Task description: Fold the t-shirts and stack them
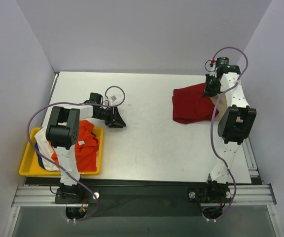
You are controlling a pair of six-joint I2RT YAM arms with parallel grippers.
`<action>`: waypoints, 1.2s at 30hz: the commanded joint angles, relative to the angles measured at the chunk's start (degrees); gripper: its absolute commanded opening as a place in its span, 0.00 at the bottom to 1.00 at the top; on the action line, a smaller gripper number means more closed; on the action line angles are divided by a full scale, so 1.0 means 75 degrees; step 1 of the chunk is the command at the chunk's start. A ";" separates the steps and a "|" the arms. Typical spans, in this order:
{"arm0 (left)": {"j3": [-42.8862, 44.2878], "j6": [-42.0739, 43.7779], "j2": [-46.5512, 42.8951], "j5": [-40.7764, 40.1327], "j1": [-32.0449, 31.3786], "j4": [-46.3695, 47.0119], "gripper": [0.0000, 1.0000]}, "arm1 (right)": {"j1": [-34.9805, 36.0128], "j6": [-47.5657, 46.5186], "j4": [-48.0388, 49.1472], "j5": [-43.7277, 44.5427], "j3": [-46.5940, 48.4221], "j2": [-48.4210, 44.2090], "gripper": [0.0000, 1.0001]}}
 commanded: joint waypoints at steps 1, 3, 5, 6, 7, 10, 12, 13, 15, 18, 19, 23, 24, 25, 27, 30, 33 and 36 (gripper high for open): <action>0.0059 0.0146 -0.0106 -0.0216 0.0053 0.0169 0.46 | -0.0318 0.0138 -0.0370 0.0106 0.0616 -0.0061 0.00; 0.0106 0.0134 -0.0083 -0.0216 0.0053 0.0157 0.46 | -0.0412 0.0197 -0.0417 -0.0023 0.0780 -0.0085 0.00; 0.0153 0.0146 -0.0012 -0.0216 0.0053 0.0134 0.46 | -0.0517 0.0244 -0.0441 -0.0233 0.0874 -0.0120 0.00; 0.0153 0.0146 0.0011 -0.0204 0.0053 0.0134 0.46 | -0.0529 0.0267 -0.0452 -0.0293 0.0991 -0.0143 0.00; 0.0188 0.0157 0.0046 -0.0204 0.0053 0.0110 0.46 | -0.0518 0.0290 -0.0464 -0.0328 0.1038 -0.0178 0.00; 0.0247 0.0181 0.0117 -0.0181 0.0053 0.0064 0.46 | -0.0529 0.0326 -0.0453 -0.0445 0.1319 -0.0225 0.00; 0.0282 0.0192 0.0140 -0.0181 0.0053 0.0052 0.46 | -0.0541 0.0349 -0.0464 -0.0515 0.1448 -0.0225 0.00; 0.0282 0.0204 0.0152 -0.0169 0.0053 0.0040 0.46 | -0.0553 0.0349 -0.0476 -0.0504 0.1577 -0.0237 0.00; 0.0294 0.0216 0.0175 -0.0157 0.0053 0.0028 0.46 | -0.0611 0.0361 -0.0499 -0.0562 0.1659 -0.0260 0.00; 0.0294 0.0274 0.0187 -0.0157 0.0053 -0.0030 0.46 | -0.0751 0.0431 -0.0523 -0.0668 0.1789 -0.0307 0.00; 0.0282 0.0286 0.0199 -0.0157 0.0053 -0.0065 0.46 | -0.0799 0.0431 -0.0523 -0.0715 0.1800 -0.0342 0.00; 0.0235 0.0356 0.0199 -0.0157 0.0053 -0.0112 0.46 | -0.0998 0.0478 -0.0593 -0.0890 0.1801 -0.0448 0.00; 0.0224 0.0368 0.0210 -0.0157 0.0053 -0.0112 0.46 | -0.1079 0.0467 -0.0651 -0.0926 0.1801 -0.0483 0.00; 0.0212 0.0380 0.0199 -0.0157 0.0042 -0.0124 0.46 | -0.1103 0.0443 -0.0663 -0.0972 0.1812 -0.0506 0.00; 0.0188 0.0380 0.0199 -0.0157 0.0042 -0.0124 0.46 | -0.1162 0.0362 -0.0745 -0.0985 0.1801 -0.0588 0.00; 0.0177 0.0380 0.0187 -0.0169 0.0042 -0.0124 0.46 | -0.1256 0.0303 -0.0815 -0.1020 0.1800 -0.0670 0.00; 0.0165 0.0380 0.0187 -0.0157 0.0030 -0.0124 0.46 | -0.1326 0.0267 -0.0862 -0.1043 0.1812 -0.0764 0.00; 0.0153 0.0380 0.0187 -0.0157 0.0018 -0.0124 0.46 | -0.1408 0.0256 -0.0886 -0.1055 0.1812 -0.0823 0.00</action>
